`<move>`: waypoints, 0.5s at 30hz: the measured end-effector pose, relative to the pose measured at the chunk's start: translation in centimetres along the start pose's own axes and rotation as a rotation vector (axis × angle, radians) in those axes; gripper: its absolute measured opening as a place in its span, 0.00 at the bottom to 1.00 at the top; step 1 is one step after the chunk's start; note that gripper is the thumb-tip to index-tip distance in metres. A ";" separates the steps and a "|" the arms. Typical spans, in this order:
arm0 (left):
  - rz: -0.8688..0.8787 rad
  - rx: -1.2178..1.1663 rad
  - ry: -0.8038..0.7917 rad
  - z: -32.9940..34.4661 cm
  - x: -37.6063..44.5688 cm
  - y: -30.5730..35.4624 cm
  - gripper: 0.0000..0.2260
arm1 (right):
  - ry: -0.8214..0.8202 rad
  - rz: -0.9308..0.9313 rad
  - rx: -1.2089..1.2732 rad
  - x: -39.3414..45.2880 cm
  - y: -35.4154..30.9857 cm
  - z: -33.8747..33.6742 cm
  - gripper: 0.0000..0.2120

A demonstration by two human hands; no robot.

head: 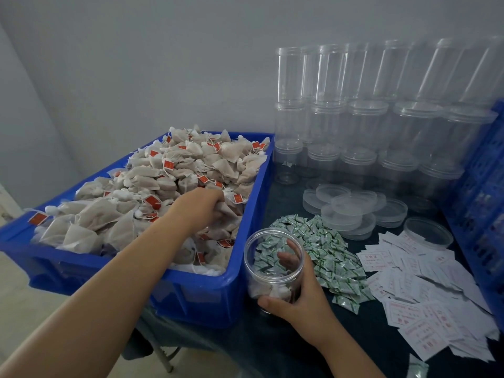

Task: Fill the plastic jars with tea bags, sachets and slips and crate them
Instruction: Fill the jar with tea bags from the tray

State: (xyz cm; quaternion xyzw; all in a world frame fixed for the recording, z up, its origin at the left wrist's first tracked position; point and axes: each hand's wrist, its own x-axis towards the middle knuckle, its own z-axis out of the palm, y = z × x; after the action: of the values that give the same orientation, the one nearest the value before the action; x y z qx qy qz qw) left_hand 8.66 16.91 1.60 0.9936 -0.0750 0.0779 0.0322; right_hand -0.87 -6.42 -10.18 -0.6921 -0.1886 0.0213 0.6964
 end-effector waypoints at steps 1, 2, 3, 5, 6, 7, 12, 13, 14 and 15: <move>0.003 -0.018 0.028 0.0 0.0 0.0 0.04 | 0.002 -0.002 -0.003 0.0 0.0 0.0 0.46; 0.008 -0.036 0.058 -0.1 -0.1 -0.1 0.04 | 0.002 -0.001 -0.004 0.0 0.0 0.0 0.46; 0.012 -0.057 0.090 -0.1 -0.1 -0.1 0.04 | 0.001 0.001 -0.003 0.0 0.0 -0.1 0.46; 0.010 -0.113 0.159 -0.3 -0.1 -0.2 0.04 | -0.004 0.007 -0.004 0.1 -0.1 -0.1 0.46; 0.010 -0.150 0.191 -0.4 -0.1 -0.2 0.04 | -0.004 0.009 -0.004 0.1 -0.1 -0.1 0.46; 0.013 -0.196 0.222 -0.5 -0.1 -0.2 0.05 | -0.005 0.011 -0.004 0.1 -0.1 -0.2 0.46; 0.049 -0.460 0.338 -1.8 -0.3 0.4 0.04 | 0.003 0.015 -0.020 0.1 -0.2 -0.1 0.46; 0.057 -0.494 0.330 -2.4 -0.5 0.6 0.04 | 0.003 0.019 -0.021 0.2 -0.2 -0.1 0.47; 0.067 -0.531 0.321 -3.1 -0.7 0.8 0.04 | 0.001 0.023 -0.017 0.2 -0.1 -0.1 0.47; 0.076 -0.577 0.316 -3.8 -1.0 1.1 0.05 | -0.004 0.026 -0.010 0.2 -0.1 -0.1 0.48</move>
State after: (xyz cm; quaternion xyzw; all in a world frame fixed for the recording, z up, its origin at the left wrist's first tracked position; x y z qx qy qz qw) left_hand 6.92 16.28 5.22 0.9157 -0.1253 0.2078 0.3204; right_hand -0.65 -6.46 -10.03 -0.6980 -0.1811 0.0307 0.6922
